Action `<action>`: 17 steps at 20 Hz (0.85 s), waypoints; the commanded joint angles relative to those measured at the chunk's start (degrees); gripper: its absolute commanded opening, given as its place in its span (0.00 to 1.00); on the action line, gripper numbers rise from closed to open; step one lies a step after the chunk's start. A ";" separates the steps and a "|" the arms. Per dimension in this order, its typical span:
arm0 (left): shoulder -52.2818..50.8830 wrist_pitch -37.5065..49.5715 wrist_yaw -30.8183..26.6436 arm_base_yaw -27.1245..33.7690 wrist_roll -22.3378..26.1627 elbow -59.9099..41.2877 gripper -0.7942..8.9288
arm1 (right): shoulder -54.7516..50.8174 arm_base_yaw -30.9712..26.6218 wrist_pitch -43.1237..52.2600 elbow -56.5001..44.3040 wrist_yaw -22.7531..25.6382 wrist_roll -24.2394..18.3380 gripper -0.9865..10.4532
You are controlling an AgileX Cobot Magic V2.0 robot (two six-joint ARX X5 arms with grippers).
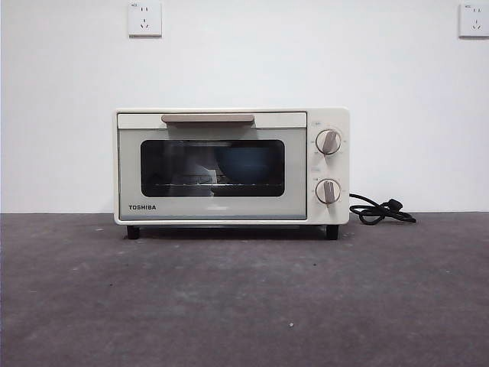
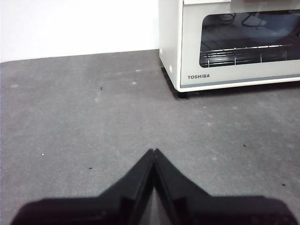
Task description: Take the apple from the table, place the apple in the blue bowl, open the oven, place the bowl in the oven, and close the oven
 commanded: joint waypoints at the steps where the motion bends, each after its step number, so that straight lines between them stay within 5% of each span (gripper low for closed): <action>1: 0.07 0.50 0.04 -0.11 -0.44 -0.59 0.08 | 0.00 0.04 0.26 -0.20 0.07 0.59 0.09; 7: 0.07 0.50 0.04 -0.11 -0.44 -0.59 0.08 | -0.35 -0.79 0.39 -0.20 0.07 0.59 0.09; 12: 0.07 0.50 0.09 -0.11 -0.46 -0.59 0.08 | -9.75 -13.84 0.22 -0.20 -2.75 0.59 0.09; 17: 0.33 0.50 0.09 -0.09 -0.44 -0.59 0.08 | -15.91 -21.59 -2.86 -0.20 14.67 0.46 0.09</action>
